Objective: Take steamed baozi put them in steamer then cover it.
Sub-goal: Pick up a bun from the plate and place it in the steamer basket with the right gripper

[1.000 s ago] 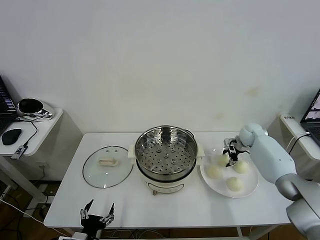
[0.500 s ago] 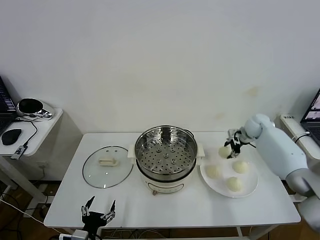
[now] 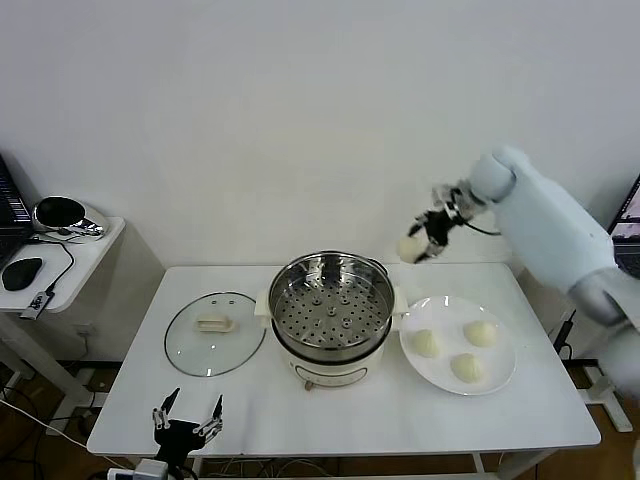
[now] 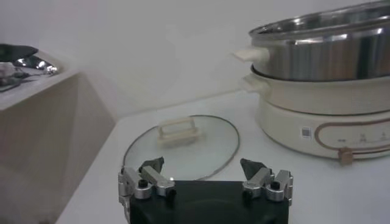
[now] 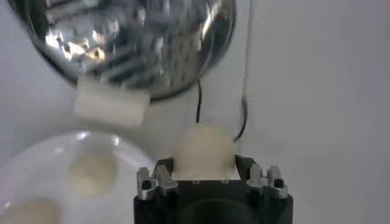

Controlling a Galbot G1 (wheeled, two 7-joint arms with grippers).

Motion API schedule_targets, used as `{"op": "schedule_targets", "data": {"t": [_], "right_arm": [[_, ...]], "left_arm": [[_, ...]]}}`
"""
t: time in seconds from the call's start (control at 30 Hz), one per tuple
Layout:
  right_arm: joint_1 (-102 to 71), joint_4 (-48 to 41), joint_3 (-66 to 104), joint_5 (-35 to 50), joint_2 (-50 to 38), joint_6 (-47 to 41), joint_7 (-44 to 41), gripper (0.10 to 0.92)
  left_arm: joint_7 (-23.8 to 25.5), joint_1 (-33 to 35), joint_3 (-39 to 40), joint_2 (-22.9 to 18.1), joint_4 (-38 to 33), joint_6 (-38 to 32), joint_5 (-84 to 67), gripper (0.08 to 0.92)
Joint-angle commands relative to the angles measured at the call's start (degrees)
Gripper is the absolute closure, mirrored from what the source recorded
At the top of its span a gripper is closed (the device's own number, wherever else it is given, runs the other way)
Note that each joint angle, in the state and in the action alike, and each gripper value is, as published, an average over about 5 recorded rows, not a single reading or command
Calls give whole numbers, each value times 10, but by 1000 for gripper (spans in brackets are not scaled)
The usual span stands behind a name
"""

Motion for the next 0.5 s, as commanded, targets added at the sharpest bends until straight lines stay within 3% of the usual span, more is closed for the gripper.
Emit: {"op": "schedule_targets", "data": {"t": [0.03,0.2,0.5], "right_arm": [[45,-44,-54,16,110,246,-13,389],[20,-43,-65,-48,127,328,59,381],[14,0,-100,-151,138,334,75,380]], "left_arm": [[-1,1,0,-1,-6,1,0,177],[-3,8,-6,-5,-11,0,0,177],[-9,11,-9,-14,-12,6,1,177]]}}
